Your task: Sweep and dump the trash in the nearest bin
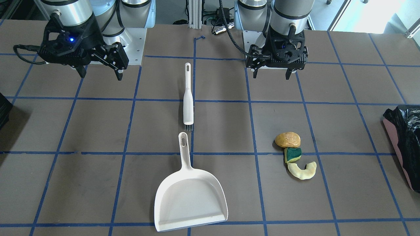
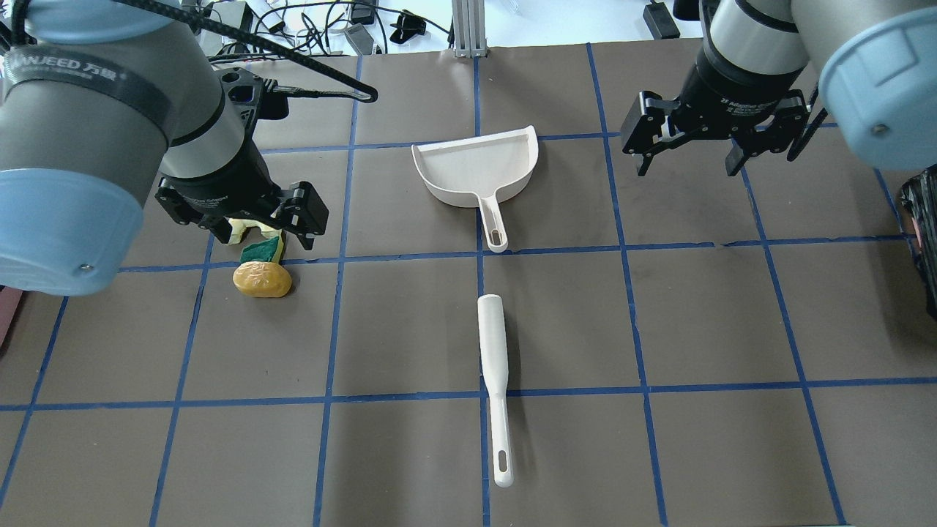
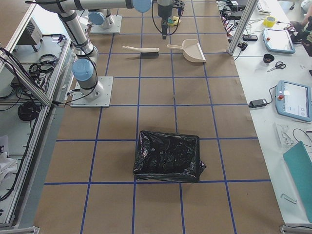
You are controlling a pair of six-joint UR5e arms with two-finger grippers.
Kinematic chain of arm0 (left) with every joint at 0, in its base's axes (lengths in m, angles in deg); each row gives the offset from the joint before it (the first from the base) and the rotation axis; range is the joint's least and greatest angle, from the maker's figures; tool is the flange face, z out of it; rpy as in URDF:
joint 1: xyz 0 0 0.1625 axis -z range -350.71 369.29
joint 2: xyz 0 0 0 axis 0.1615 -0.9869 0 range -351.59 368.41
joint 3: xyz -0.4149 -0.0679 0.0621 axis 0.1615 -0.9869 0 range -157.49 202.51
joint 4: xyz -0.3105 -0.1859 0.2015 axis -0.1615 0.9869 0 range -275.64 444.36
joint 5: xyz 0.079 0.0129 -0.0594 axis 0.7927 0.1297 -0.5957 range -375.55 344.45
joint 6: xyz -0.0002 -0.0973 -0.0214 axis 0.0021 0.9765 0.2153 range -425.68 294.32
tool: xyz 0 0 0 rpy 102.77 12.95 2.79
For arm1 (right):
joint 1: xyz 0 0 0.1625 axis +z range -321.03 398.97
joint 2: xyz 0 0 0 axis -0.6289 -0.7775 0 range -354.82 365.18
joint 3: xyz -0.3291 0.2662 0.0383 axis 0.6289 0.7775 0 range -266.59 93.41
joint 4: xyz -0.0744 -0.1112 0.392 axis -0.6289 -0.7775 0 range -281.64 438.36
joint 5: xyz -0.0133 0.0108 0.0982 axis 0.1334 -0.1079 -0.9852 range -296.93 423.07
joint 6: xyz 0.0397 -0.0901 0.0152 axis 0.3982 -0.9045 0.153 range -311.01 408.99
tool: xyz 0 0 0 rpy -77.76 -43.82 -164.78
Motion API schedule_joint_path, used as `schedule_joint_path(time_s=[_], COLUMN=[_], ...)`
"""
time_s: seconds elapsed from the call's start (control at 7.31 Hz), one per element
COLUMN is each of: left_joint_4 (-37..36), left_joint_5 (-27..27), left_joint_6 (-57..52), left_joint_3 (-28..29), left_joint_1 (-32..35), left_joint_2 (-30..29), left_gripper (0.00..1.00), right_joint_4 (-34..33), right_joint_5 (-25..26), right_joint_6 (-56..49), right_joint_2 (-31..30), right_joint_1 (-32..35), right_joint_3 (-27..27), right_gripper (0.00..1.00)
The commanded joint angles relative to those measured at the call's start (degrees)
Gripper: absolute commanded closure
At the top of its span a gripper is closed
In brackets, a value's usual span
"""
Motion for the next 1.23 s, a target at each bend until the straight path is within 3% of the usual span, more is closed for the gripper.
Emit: schedule_joint_path(time_s=[0.0,0.55,0.82,0.96,1.09], left_joint_4=[0.08,-3.77,-4.92,-5.98,-6.25], left_joint_5=[0.09,-0.43,-4.71,-5.0,-4.48], left_joint_6=[0.16,0.33,2.86,2.8,2.88], left_joint_3=[-0.15,-1.12,-0.42,0.28,3.16], left_joint_1=[0.0,0.09,0.09,0.09,0.0], left_joint_2=[-0.07,-0.68,-2.78,-4.27,-6.55], left_gripper=[0.0,0.0,0.0,0.0,0.0], right_joint_4=[0.0,0.17,2.45,2.37,2.2], right_joint_5=[-0.04,-0.05,-0.05,-0.31,-3.88], right_joint_6=[-0.02,-0.02,-1.07,-0.64,-0.46], right_joint_2=[0.0,-0.18,-3.67,-6.74,-11.12], right_joint_1=[0.0,0.0,0.18,0.26,1.48], right_joint_3=[0.0,-0.26,-5.77,-11.11,-17.34], right_gripper=[0.0,0.0,0.0,0.0,0.01])
